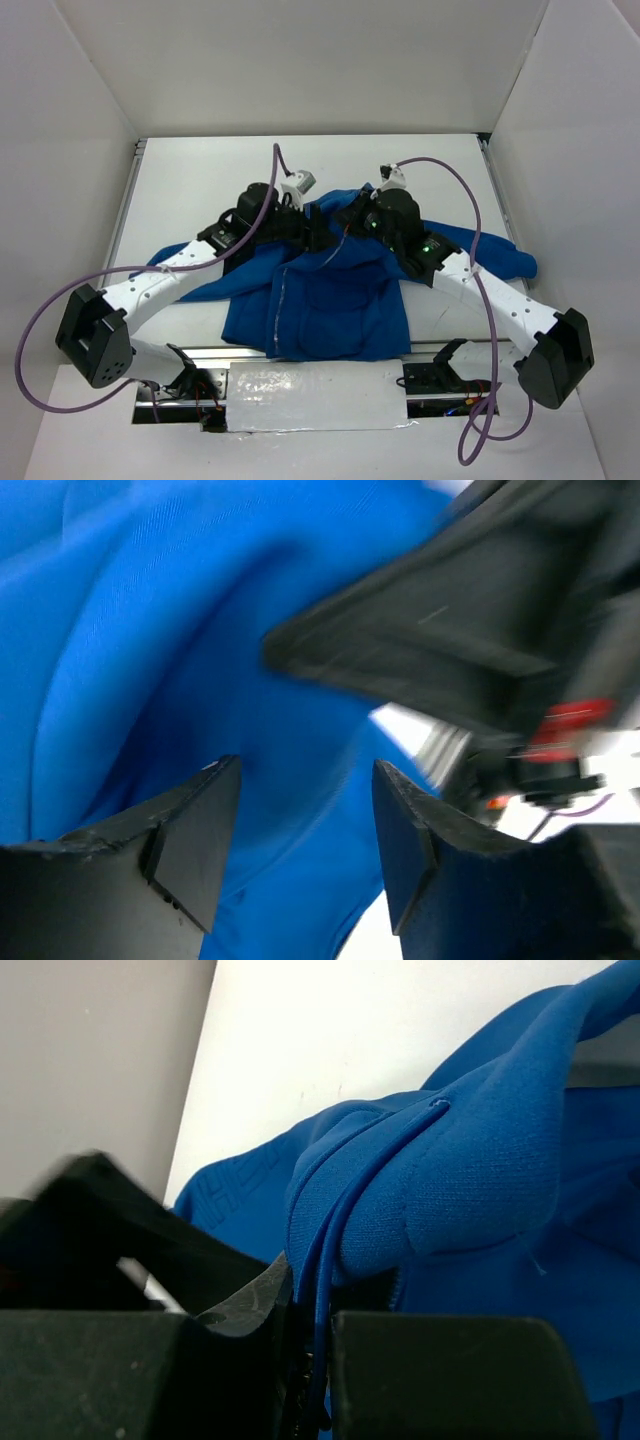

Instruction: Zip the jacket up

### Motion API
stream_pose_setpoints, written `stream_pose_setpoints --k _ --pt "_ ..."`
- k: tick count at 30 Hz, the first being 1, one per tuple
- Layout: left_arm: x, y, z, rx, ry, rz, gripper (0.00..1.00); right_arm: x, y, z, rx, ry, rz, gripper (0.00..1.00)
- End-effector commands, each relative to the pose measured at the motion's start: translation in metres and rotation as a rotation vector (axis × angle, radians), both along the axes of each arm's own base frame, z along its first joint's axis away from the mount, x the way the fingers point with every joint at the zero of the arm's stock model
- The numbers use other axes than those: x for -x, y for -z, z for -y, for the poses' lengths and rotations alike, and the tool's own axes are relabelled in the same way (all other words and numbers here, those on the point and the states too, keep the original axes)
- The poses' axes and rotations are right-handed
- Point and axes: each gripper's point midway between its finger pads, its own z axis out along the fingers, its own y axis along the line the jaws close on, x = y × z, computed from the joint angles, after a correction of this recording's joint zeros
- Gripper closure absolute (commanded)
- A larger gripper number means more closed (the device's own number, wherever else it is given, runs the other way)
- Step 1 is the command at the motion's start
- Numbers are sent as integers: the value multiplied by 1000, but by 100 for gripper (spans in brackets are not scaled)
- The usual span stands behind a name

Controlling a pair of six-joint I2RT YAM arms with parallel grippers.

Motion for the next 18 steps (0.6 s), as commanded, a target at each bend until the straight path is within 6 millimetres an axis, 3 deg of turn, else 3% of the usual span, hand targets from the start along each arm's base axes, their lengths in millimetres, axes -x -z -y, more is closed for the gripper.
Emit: stream_pose_setpoints --k 1,8,14,18 --pt "-5 7 2 -59 -9 110 32 6 -50 0 -114 13 105 100" --pt "1 21 14 -44 41 144 23 16 -65 -5 -137 -56 143 100" --pt "2 0 25 42 77 180 22 18 -57 -10 -130 -83 123 100" --pt "-1 -14 27 81 61 207 28 21 -56 -15 -156 -109 128 100"
